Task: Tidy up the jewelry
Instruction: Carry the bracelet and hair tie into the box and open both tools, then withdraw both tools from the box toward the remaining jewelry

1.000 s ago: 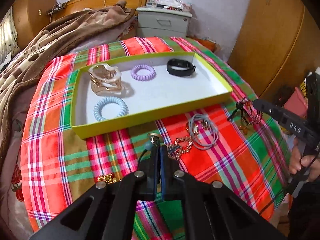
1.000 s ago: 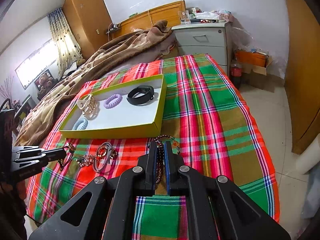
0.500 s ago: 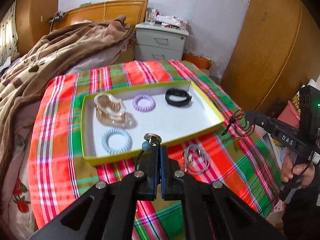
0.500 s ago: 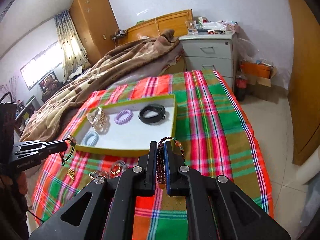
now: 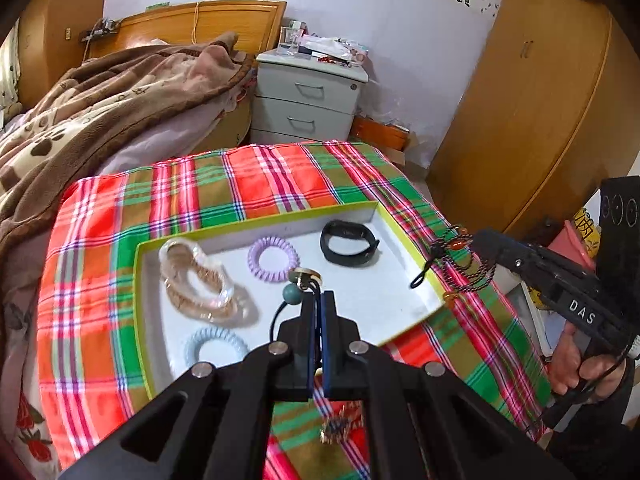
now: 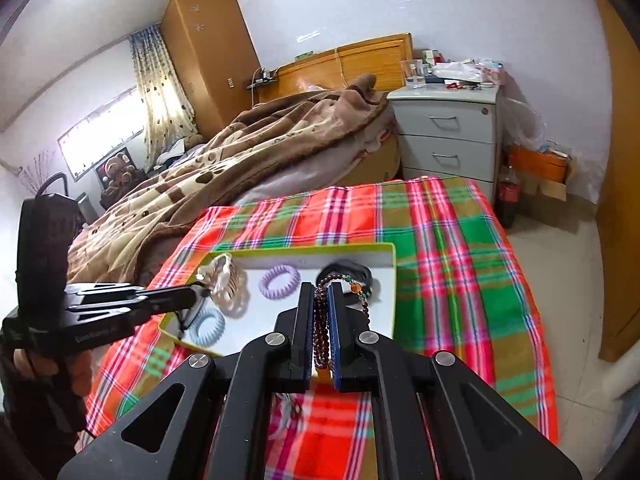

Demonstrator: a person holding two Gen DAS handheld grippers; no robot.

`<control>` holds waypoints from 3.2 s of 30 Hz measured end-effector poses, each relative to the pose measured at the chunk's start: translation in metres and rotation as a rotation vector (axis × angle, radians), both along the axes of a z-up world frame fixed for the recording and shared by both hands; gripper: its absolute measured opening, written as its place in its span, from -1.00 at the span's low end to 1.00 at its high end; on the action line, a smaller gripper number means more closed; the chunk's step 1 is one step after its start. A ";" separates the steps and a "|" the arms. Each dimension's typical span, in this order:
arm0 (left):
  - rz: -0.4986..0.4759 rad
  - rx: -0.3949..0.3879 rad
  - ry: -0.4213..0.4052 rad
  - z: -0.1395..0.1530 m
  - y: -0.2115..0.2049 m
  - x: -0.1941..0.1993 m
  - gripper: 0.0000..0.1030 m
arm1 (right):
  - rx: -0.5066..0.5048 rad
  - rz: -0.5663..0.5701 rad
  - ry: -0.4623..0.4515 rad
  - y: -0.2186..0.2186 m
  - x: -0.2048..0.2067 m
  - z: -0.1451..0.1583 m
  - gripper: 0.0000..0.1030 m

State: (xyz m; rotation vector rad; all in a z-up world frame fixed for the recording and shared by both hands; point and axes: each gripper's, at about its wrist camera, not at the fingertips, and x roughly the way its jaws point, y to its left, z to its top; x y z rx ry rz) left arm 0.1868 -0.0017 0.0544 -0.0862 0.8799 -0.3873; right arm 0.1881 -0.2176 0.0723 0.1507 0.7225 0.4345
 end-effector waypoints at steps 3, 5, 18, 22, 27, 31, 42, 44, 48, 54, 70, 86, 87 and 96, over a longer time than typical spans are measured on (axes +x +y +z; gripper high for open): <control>0.002 -0.006 0.015 -0.005 -0.001 0.015 -0.95 | 0.009 0.007 0.023 0.006 0.015 -0.005 -0.87; 0.006 -0.011 0.033 -0.010 -0.002 0.025 -0.95 | 0.003 0.010 0.036 0.010 0.023 -0.011 -0.87; -0.016 0.021 0.091 -0.041 -0.026 0.068 -0.95 | 0.005 0.051 0.147 0.020 0.052 -0.049 -0.87; -0.017 0.050 0.112 -0.051 -0.033 0.073 -0.95 | -0.025 0.039 0.164 0.014 0.054 -0.056 -0.87; -0.023 0.049 0.139 -0.061 -0.038 0.074 -0.95 | -0.100 0.016 0.179 0.009 0.055 -0.062 -0.87; -0.026 0.055 0.142 -0.063 -0.042 0.074 -0.95 | -0.137 0.024 0.183 0.010 0.054 -0.064 -0.87; -0.032 0.050 0.163 -0.067 -0.045 0.075 -0.59 | -0.184 0.004 0.164 0.009 0.053 -0.064 -0.87; -0.029 0.043 0.151 -0.065 -0.044 0.073 -0.49 | -0.175 0.010 0.156 0.009 0.053 -0.062 -0.87; -0.023 0.038 0.151 -0.063 -0.042 0.072 -0.48 | -0.178 0.002 0.147 0.009 0.051 -0.060 -0.86; -0.024 0.021 0.134 -0.056 -0.040 0.064 -0.29 | -0.156 -0.003 0.128 0.007 0.044 -0.053 -0.76; 0.044 -0.046 0.046 -0.023 -0.006 -0.004 -0.21 | -0.077 0.029 0.109 -0.002 -0.002 -0.045 -0.75; 0.152 -0.110 0.040 -0.035 0.041 -0.074 -0.20 | -0.063 0.127 0.182 0.026 -0.035 -0.068 -0.73; 0.162 -0.112 0.038 -0.035 0.045 -0.077 -0.20 | -0.067 0.130 0.184 0.029 -0.035 -0.069 -0.73; 0.228 -0.131 0.044 -0.040 0.077 -0.095 -0.20 | -0.096 0.139 0.206 0.041 -0.035 -0.077 -0.16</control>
